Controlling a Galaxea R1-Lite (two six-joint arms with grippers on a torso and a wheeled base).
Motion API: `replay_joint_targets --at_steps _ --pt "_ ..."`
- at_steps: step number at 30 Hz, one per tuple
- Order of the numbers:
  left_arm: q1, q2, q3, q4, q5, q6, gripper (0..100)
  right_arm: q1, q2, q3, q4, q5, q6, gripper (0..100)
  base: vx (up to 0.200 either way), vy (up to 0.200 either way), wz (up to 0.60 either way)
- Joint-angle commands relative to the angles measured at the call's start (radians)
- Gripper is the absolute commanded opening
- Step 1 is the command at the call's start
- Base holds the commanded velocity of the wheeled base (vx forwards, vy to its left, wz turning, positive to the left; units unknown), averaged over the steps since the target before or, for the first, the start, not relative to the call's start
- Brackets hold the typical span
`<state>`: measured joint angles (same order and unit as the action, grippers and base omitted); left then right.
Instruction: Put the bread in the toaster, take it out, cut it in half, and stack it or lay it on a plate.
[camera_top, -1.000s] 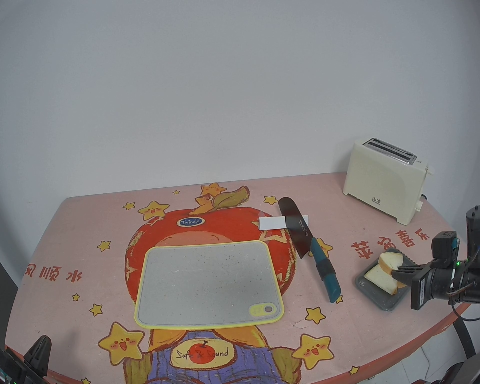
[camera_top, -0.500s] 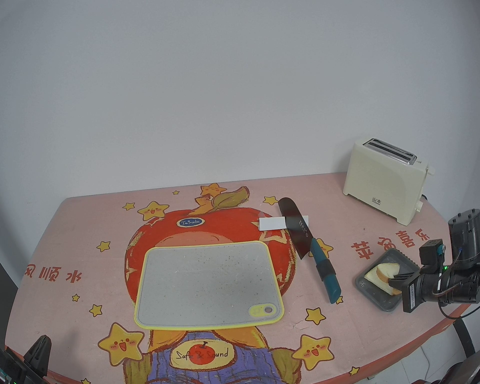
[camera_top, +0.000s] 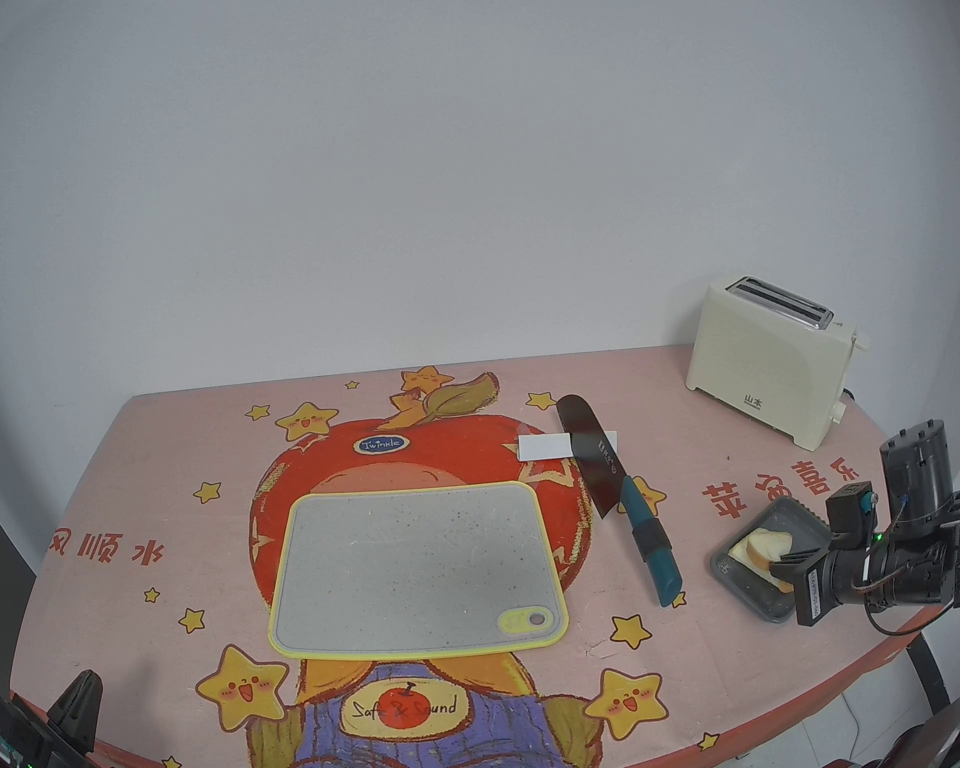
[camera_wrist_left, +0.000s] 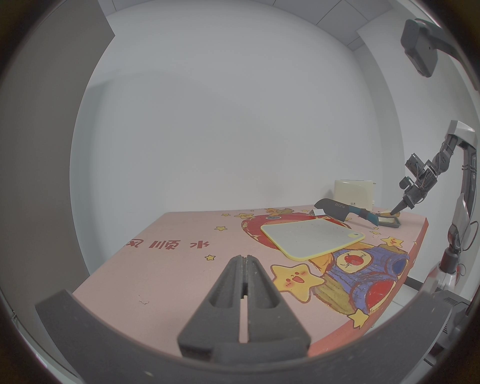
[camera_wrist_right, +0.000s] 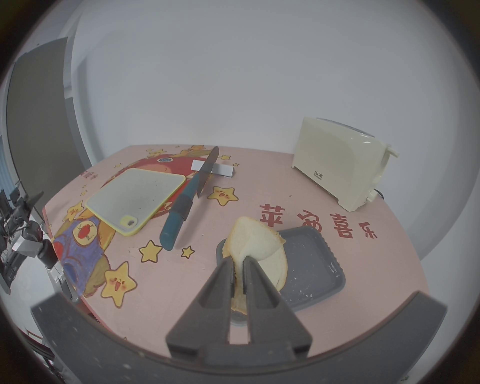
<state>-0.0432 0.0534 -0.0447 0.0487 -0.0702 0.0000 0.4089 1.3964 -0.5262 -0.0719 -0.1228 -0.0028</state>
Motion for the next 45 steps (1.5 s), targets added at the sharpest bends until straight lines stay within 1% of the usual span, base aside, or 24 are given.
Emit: replay_joint_targets --at_steps 1,4,18,19,35,45 --pt "0.000 0.002 0.000 0.000 0.000 0.000 0 -0.002 0.021 -0.005 -0.019 0.000 0.000 0 0.000 0.000 0.00" --pt "0.000 0.002 0.000 0.000 0.000 0.000 0 -0.013 0.033 -0.005 -0.043 0.000 -0.002 0 0.000 0.000 0.00" --pt "0.000 0.002 0.000 0.000 0.001 0.000 0 -0.018 0.038 -0.002 -0.046 0.000 -0.002 0 0.000 0.000 0.00" --pt "0.000 0.002 0.000 0.000 0.001 0.000 0 -0.018 0.038 -0.002 -0.046 0.000 -0.002 100 0.000 0.000 0.00" --pt "0.000 0.002 0.002 0.000 0.000 -0.002 0 -0.010 0.032 0.003 -0.043 0.003 0.003 100 0.000 0.000 0.00" --pt "0.000 0.002 0.000 0.000 0.001 -0.002 0 -0.016 0.032 0.003 -0.045 -0.012 0.003 100 0.000 0.000 0.00"
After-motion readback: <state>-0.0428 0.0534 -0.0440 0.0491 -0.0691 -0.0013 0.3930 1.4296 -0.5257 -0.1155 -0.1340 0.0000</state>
